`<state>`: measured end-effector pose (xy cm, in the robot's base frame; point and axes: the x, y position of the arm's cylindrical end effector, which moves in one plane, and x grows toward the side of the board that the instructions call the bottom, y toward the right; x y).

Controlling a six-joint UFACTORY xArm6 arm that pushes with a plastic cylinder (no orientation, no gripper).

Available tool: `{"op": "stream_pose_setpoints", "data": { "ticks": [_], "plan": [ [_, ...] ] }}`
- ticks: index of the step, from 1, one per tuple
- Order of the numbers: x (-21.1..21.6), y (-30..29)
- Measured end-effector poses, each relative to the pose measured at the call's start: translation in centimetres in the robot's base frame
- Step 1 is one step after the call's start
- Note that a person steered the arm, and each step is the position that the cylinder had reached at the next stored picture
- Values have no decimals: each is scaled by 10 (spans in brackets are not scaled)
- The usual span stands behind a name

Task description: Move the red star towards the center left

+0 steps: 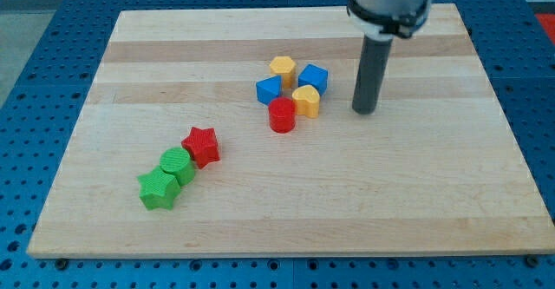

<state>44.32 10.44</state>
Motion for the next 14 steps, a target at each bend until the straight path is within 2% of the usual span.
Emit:
{"op": "stream_pose_setpoints", "data": {
  "ticks": [1,2,4,6,11,14],
  "plan": [
    [56,-8],
    [102,-45],
    [158,-146],
    [119,-202],
    [16,-242],
    [-20,-270]
  ]
}}
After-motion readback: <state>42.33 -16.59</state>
